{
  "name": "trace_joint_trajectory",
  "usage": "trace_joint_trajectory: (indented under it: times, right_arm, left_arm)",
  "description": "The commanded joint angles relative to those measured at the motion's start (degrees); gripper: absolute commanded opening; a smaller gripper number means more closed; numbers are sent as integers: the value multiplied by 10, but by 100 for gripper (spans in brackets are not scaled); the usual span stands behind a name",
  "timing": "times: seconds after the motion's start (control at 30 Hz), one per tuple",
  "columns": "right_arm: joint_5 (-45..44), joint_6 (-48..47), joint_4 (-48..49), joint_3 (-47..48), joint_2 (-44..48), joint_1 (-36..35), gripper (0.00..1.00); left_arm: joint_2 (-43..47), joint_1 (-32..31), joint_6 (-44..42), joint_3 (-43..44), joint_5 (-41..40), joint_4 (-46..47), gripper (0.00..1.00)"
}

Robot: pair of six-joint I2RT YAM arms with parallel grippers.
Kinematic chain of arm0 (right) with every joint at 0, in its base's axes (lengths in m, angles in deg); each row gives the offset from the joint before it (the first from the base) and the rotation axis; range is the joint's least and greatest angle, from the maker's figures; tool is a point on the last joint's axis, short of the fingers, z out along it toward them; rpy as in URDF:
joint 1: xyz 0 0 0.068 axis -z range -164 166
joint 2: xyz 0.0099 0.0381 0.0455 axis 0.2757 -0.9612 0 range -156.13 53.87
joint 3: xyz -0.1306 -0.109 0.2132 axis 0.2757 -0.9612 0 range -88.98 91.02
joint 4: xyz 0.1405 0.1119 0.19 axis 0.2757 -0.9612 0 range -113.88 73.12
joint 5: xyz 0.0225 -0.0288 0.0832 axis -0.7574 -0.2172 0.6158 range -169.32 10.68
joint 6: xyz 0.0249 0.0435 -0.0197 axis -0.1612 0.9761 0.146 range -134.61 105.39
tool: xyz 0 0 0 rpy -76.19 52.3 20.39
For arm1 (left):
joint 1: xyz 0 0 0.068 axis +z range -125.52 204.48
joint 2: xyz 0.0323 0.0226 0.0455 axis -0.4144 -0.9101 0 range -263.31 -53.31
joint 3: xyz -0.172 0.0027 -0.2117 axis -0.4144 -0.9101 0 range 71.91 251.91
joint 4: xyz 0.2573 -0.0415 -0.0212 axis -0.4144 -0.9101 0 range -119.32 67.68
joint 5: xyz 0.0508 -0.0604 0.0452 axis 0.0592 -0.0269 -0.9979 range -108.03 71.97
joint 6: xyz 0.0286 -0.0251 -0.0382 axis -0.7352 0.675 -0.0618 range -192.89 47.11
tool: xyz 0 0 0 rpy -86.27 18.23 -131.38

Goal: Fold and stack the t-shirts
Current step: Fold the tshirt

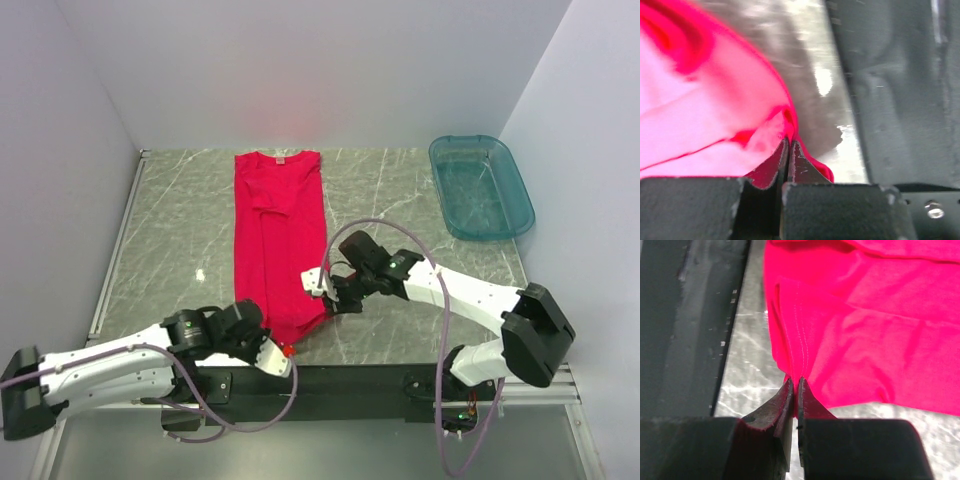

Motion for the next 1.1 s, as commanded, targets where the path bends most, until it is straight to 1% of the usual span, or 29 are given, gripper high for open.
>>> trace_joint_trajectory:
  times: [0.0,0.07,0.13,0.17,0.2,0.23,0.27,0.3,0.37,0.4,0.47,0.5,0.57,0.6,0.7,0.8,0.93,0.97,1.07]
  right_arm:
    - [-10,-17,-48,52,-29,13,0]
    - [-6,-13,-49,65,-45,26,0]
    - [-4,-3,-46,91,-64,38,0]
    - [-6,0,-50,102,-74,50,0]
    - [-12,3,-55,129,-84,58,0]
    - [-12,6,-59,144,-109,64,0]
    - [-14,12,-62,158,-120,80,0]
    - [-16,19,-65,187,-133,86,0]
    - [-18,30,-70,218,-171,104,0]
    - [-20,36,-71,249,-183,109,0]
    - [-24,49,-74,278,-218,116,0]
    - [-25,55,-73,301,-226,122,0]
    - [-24,68,-72,321,-253,127,0]
    - [-22,75,-71,336,-267,128,0]
    - [-31,97,-54,354,-288,129,0]
    - [-39,118,-42,376,-308,134,0]
    - [-54,137,-29,399,-326,143,0]
    - [-68,151,-20,423,-338,153,0]
    - [-78,167,-10,441,-350,162,0]
  left_arm:
    - [45,56,-49,42,32,-21,0]
    - [39,84,-65,51,41,-9,0]
    - [24,143,-77,55,73,10,0]
    - [17,168,-94,59,90,36,0]
    - [13,193,-96,58,90,58,0]
    - [8,206,-106,53,88,74,0]
    - [0,217,-114,50,81,117,0]
    - [-10,233,-122,50,75,131,0]
    - [-43,246,-136,54,65,163,0]
    - [-63,262,-140,55,65,190,0]
    - [-85,279,-154,60,63,210,0]
    - [-106,300,-156,64,64,235,0]
    - [-130,323,-160,87,77,252,0]
    - [-157,345,-163,98,81,255,0]
    - [-208,377,-175,149,86,275,0]
    - [-246,403,-169,179,94,289,0]
    - [-275,416,-177,232,90,284,0]
    - [-288,430,-176,244,93,301,0]
    - [-302,438,-173,253,96,310,0]
